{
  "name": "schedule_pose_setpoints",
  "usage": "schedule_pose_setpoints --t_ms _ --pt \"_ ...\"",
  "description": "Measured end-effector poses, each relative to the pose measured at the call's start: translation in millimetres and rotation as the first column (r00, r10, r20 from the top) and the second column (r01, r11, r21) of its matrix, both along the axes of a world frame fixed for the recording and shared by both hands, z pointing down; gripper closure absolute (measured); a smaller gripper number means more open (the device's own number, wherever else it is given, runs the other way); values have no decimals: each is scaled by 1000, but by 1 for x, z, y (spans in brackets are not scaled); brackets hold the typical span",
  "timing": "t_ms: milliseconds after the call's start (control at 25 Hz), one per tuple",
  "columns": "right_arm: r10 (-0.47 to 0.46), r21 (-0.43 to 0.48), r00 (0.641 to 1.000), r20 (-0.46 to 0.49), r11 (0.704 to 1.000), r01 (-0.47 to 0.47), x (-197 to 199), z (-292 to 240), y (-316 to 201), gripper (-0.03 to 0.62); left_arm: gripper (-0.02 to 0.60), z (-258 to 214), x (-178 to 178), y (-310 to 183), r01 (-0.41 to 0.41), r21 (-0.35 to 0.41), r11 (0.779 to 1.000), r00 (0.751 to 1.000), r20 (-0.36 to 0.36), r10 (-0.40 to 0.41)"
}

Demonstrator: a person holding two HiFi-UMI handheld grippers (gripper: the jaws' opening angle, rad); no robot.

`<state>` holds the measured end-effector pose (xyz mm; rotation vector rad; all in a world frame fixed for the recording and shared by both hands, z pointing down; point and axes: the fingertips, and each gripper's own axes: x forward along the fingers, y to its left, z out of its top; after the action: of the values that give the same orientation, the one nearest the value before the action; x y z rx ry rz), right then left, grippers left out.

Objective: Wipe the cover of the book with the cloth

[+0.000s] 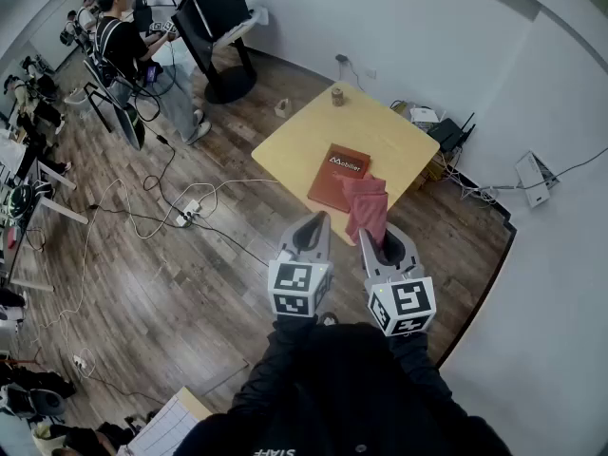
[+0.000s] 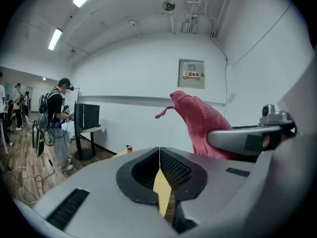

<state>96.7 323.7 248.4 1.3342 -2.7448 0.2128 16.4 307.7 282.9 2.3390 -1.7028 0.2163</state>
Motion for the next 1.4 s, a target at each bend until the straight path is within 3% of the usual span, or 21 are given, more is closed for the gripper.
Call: schedule_pose_setpoints --t_ms 360,920,1160,1400 --pt "-8 -39 1000 11 999 8 -14 15 -2 501 546 16 -10 0 -3 -22 1000 1000 -17 3" --pt "27 -203 996 -83 978 -44 -18 73 -14 496 546 89 -33 -7 -24 -178 984 999 -48 15" --pt "11 -271 992 -123 962 -44 -15 96 -34 496 545 105 -37 -30 10 -200 980 998 -52 -20" --pt "-30 -318 993 -116 948 -8 -21 120 -86 496 545 126 -43 -79 30 -242 970 999 -34 -39"
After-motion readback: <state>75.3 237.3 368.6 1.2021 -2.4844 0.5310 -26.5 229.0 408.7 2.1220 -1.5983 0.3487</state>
